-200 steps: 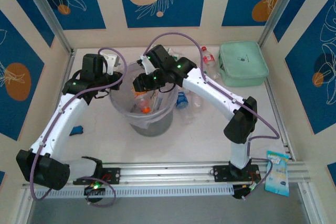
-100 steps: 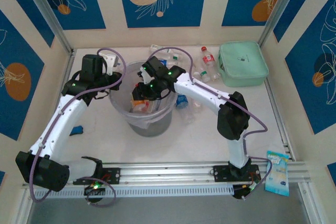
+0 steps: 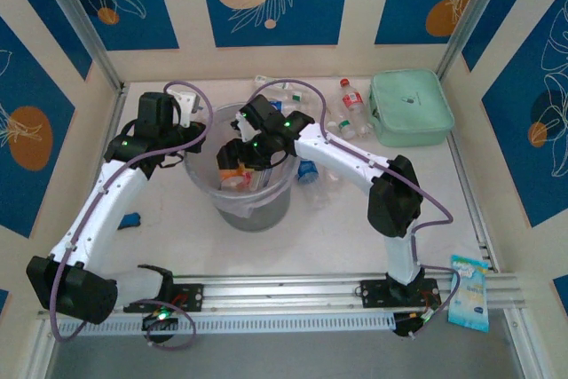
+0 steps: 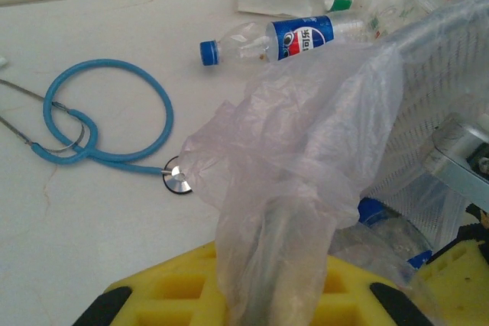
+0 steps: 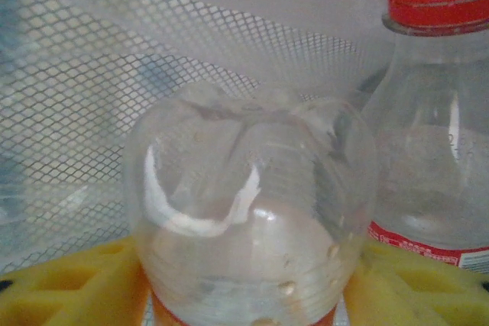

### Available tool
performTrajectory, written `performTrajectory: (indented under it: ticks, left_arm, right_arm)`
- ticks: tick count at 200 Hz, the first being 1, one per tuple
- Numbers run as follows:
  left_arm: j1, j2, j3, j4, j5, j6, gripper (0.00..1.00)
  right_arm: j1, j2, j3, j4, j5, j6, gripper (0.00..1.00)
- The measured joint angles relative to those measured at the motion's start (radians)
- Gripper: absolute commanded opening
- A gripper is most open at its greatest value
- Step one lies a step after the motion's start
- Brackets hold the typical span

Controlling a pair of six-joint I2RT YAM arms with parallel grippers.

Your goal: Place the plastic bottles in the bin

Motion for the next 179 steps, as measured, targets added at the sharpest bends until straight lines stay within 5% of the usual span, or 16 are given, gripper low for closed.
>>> performTrajectory:
  ticks: [179]
  left_arm:
    - [0.000, 0.002, 0.000, -0.001, -0.004, 0.005, 0.00]
  right_arm:
    - [-0.032, -0.069, 0.110, -0.194, 0.051, -0.205, 0.82]
